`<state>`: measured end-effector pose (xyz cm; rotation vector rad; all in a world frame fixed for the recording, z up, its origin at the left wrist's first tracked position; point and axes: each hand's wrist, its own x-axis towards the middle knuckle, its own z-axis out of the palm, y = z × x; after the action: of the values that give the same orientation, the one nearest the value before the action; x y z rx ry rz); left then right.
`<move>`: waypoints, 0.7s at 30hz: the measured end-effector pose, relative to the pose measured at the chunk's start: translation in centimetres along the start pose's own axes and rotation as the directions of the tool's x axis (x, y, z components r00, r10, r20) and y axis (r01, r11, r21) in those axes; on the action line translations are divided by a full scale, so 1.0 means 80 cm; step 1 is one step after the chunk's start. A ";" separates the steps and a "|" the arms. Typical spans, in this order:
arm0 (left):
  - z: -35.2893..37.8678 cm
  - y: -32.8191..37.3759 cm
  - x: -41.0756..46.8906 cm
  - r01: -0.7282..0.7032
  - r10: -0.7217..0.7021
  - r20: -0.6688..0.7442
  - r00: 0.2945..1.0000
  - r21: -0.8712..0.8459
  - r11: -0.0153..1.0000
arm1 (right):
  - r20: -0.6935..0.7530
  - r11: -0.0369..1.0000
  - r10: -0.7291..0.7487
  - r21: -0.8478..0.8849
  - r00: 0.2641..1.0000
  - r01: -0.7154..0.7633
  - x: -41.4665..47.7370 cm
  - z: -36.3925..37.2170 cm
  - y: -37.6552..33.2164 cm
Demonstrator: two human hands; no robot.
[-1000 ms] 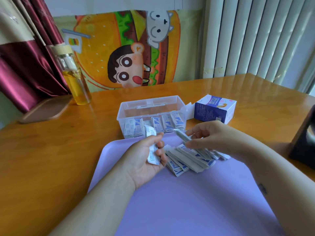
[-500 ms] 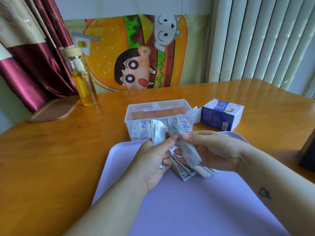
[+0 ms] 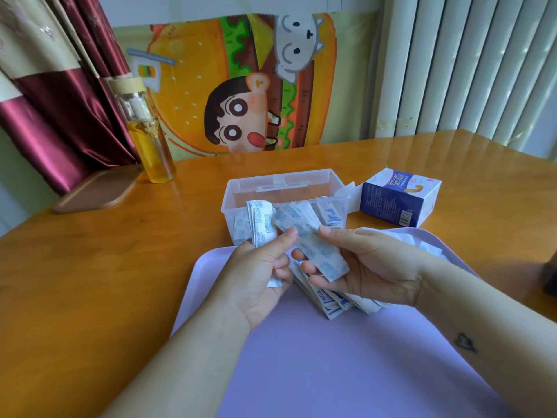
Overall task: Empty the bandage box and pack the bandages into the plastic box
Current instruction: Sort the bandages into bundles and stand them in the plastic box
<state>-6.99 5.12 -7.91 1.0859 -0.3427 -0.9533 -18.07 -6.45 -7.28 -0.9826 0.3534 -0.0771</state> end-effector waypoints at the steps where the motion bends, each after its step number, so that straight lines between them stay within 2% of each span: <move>1: 0.000 0.001 0.000 0.005 -0.005 -0.005 1.000 -0.014 1.000 | -0.012 1.000 -0.004 -0.002 1.000 0.004 0.000 -0.001 0.001; 6: 0.003 0.000 -0.002 0.034 -0.036 -0.040 0.999 -0.057 0.998 | -0.083 0.997 -0.060 -0.046 0.995 0.056 0.005 -0.003 0.009; 12: 0.007 -0.003 -0.002 0.015 -0.015 -0.079 0.997 -0.009 1.000 | -0.185 0.930 -0.218 -0.337 0.958 0.146 0.010 -0.004 0.014; 14: 0.006 -0.002 -0.002 0.009 -0.008 -0.079 0.997 0.007 1.000 | -0.157 0.929 -0.211 -0.340 0.965 0.148 0.008 -0.002 0.013; 17: 0.003 0.002 -0.003 0.004 -0.003 -0.062 0.998 0.015 1.000 | -0.108 0.960 -0.157 -0.250 0.982 0.126 0.004 0.000 0.009; 21: 0.004 0.003 -0.003 0.016 -0.015 -0.049 0.999 0.014 1.000 | -0.165 0.944 -0.201 -0.294 0.966 0.147 0.007 -0.002 0.010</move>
<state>-7.21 5.19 -7.53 1.1244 -0.3015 -0.9377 -17.70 -6.26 -8.15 -1.2914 0.4630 -0.2920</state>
